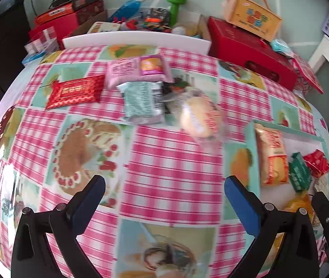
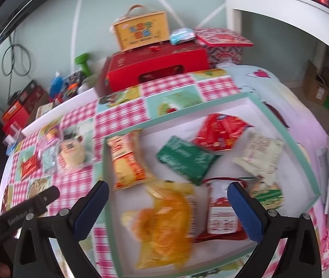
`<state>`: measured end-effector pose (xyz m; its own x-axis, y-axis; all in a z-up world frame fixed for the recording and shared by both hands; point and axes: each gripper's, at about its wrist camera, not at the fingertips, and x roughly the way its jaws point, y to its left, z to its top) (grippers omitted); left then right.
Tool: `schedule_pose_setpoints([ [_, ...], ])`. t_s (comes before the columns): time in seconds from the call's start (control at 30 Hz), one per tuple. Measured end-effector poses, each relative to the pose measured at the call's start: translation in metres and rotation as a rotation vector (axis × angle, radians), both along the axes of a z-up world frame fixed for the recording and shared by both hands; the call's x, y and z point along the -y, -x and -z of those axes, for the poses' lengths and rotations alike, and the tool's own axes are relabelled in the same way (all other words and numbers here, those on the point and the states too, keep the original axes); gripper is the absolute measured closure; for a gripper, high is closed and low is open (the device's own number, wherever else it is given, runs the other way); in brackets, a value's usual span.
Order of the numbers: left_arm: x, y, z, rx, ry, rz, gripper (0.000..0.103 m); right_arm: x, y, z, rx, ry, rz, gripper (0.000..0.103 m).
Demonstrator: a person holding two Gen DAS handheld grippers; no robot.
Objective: Organize snacks
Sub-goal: 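Move both tools back toward the remaining snacks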
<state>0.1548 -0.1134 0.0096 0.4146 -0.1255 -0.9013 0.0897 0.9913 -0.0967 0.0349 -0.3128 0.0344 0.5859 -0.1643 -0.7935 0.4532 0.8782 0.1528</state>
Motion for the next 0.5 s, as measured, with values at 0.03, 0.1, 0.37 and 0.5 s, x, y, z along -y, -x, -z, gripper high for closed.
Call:
schedule_pose_setpoints([
  [0.03, -0.007, -0.002, 0.001, -0.003, -0.006, -0.010, 0.001, -0.006, -0.003, 0.000, 0.003, 0.001, -0.013, 0.000],
  [0.1, -0.020, -0.006, 0.003, -0.006, -0.017, -0.028, 0.001, -0.014, -0.007, 0.001, 0.010, -0.004, -0.035, 0.000],
  [0.37, -0.069, -0.014, 0.002, -0.016, -0.001, -0.121, 0.001, -0.059, -0.035, 0.007, 0.014, -0.031, -0.123, 0.000],
  [0.5, -0.086, -0.018, 0.001, -0.018, 0.011, -0.143, 0.001, -0.080, -0.048, 0.008, 0.030, -0.051, -0.171, 0.000],
])
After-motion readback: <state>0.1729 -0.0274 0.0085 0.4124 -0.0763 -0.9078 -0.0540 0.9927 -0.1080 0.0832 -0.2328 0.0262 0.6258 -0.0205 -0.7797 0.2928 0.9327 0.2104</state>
